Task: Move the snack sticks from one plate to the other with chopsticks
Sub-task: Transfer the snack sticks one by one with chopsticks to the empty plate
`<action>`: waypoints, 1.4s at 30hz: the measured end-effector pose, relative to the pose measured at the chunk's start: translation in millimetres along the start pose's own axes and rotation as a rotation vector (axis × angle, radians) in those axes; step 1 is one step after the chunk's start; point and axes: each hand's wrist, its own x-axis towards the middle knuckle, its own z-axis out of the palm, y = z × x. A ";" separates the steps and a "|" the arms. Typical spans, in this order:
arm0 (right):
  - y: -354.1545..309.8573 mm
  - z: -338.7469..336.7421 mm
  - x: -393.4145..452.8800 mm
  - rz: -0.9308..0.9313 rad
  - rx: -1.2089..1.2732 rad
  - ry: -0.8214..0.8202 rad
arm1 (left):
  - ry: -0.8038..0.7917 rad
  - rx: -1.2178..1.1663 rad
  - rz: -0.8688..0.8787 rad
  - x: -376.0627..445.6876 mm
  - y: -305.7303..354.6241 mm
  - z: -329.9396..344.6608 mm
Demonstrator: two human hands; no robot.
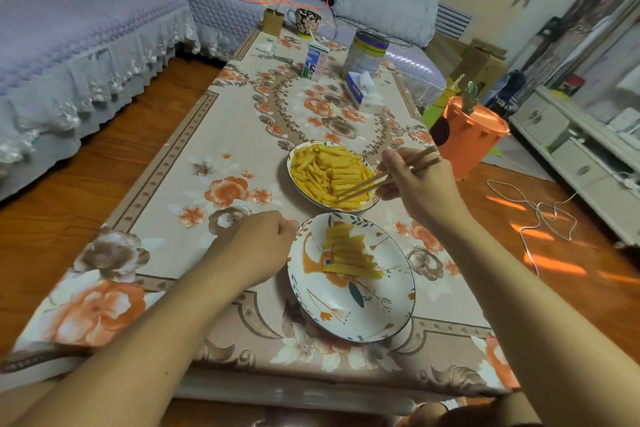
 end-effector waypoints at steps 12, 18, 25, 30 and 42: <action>-2.3 6.4 -1.6 -0.053 -0.010 -0.041 | -0.004 0.015 0.017 3.0 -4.2 5.3; -2.7 -1.1 -6.1 -0.038 0.065 0.028 | 0.006 0.043 -0.001 2.3 -10.8 2.3; -30.4 -44.6 -30.8 0.012 0.151 0.160 | 0.010 -0.009 0.028 3.4 -7.8 4.5; -67.4 -75.0 -61.8 0.070 0.150 0.128 | 0.015 -0.037 0.041 0.0 -4.6 9.9; -47.0 -28.0 -108.4 0.161 -0.028 -0.009 | 0.053 -0.024 0.058 -18.3 -11.2 12.9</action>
